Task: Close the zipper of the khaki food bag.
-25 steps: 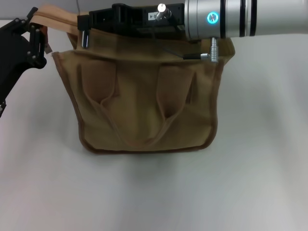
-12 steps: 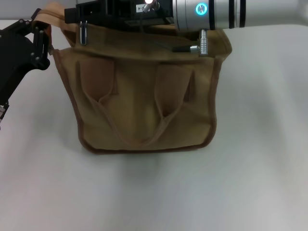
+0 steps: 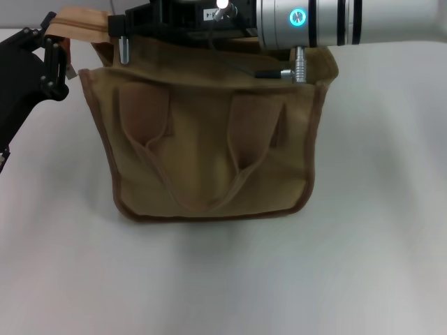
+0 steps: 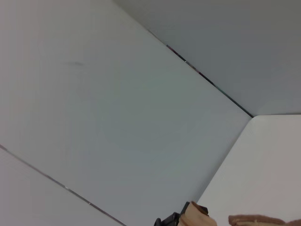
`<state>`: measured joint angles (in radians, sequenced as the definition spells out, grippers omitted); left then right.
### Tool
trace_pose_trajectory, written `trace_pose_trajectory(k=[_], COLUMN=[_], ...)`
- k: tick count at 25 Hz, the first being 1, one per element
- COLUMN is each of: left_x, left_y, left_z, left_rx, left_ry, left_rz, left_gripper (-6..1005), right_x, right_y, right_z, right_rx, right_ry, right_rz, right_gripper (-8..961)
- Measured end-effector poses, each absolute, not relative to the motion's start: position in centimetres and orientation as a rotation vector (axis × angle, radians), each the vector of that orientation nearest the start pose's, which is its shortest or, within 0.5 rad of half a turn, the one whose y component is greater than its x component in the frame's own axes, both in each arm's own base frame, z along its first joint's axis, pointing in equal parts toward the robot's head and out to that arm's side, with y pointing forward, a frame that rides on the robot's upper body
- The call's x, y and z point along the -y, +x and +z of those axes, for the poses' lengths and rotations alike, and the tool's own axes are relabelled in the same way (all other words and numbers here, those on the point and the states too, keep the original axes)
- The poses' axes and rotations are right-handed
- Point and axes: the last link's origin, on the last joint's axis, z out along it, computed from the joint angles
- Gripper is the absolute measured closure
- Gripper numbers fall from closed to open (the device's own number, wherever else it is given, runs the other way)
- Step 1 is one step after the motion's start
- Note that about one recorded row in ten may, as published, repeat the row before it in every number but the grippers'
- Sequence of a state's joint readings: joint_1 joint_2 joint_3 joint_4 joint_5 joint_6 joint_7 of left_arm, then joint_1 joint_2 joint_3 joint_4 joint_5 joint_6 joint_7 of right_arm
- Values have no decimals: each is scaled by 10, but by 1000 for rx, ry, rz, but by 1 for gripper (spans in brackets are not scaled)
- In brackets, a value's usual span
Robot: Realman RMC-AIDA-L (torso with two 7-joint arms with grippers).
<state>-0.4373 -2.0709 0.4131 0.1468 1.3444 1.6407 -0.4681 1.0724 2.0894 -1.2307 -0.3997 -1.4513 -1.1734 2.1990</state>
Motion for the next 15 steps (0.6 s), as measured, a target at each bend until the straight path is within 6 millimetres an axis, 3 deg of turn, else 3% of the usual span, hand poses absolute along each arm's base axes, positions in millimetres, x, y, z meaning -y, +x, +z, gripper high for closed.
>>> trace_pose_trajectory(k=[3, 15], left_x=[-305, -307], left_y=[-293, -296], left_z=[25, 25], left_rx=[204, 227], left_ry=[-1808, -1805], left_rz=[-1076, -1052], left_gripper=[980, 981], right_x=[-414, -411], right_y=[51, 68], right_z=[-78, -70], right_rx=[-1409, -1371], right_ry=[-2771, -2732], right_rz=[932, 1010], right_gripper=[832, 877])
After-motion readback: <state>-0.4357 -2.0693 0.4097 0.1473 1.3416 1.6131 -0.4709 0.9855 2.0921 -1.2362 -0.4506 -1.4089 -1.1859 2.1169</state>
